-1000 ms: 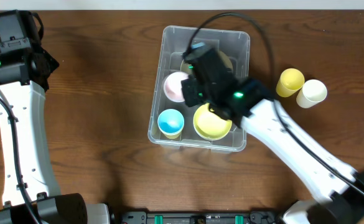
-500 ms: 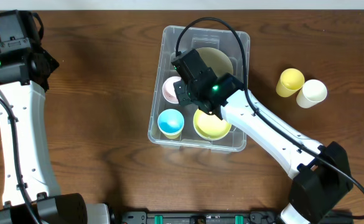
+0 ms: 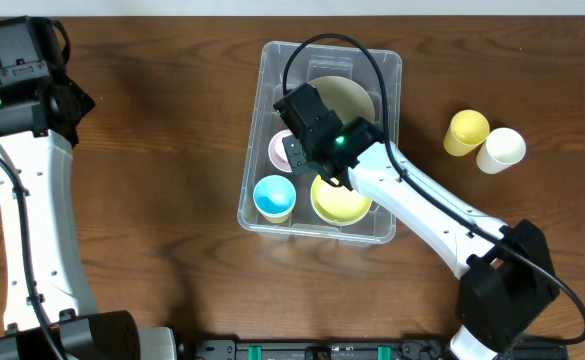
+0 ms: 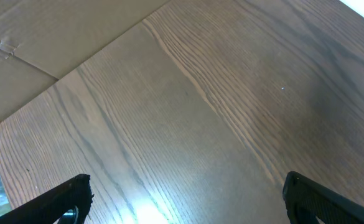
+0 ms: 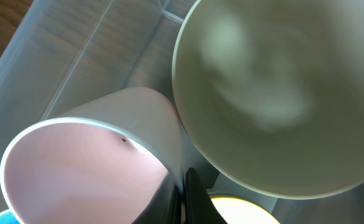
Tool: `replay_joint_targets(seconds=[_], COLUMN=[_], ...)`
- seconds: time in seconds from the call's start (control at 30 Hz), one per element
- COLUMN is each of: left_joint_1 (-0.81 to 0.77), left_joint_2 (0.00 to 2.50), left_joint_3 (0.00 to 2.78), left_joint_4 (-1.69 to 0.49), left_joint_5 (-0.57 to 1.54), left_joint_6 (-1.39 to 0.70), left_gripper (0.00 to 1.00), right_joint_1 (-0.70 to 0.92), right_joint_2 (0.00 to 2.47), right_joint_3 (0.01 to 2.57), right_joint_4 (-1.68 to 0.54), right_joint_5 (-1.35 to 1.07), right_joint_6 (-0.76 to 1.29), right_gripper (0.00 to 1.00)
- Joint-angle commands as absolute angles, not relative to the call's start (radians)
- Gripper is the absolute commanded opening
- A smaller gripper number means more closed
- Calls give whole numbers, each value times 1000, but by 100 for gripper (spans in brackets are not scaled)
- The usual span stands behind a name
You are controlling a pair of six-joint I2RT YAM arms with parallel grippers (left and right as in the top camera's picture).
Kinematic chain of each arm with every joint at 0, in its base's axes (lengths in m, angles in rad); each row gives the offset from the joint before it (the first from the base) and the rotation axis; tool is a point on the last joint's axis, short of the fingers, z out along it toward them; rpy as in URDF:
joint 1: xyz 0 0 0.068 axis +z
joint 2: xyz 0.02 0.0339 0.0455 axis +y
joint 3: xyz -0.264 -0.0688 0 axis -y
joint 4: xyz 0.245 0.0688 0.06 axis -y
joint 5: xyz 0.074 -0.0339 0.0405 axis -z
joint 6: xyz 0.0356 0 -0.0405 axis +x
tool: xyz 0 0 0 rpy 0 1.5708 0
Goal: Pack container
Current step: 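Lower the pink cup into the container beside the stacked bowls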
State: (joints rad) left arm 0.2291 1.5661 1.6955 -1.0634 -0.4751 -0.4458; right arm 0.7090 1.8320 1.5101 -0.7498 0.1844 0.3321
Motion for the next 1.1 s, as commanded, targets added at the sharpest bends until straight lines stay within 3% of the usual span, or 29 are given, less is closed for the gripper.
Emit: replay_joint_targets(seconds=[0.0, 1.07], left_joint_1=[233, 233], left_joint_2=[1570, 1570], left_joint_3=[1699, 1699], left_joint_4=[-1065, -1065], left_joint_5=[-490, -490], left_joint_6=[-455, -455], left_gripper=[98, 98], right_joint_1=[711, 704], right_joint_2=[1835, 1897], right_joint_3=[1520, 1475], right_joint_4=[-752, -709], right_joint_5=[205, 108], right_joint_6=[340, 355], right_gripper=[1, 2])
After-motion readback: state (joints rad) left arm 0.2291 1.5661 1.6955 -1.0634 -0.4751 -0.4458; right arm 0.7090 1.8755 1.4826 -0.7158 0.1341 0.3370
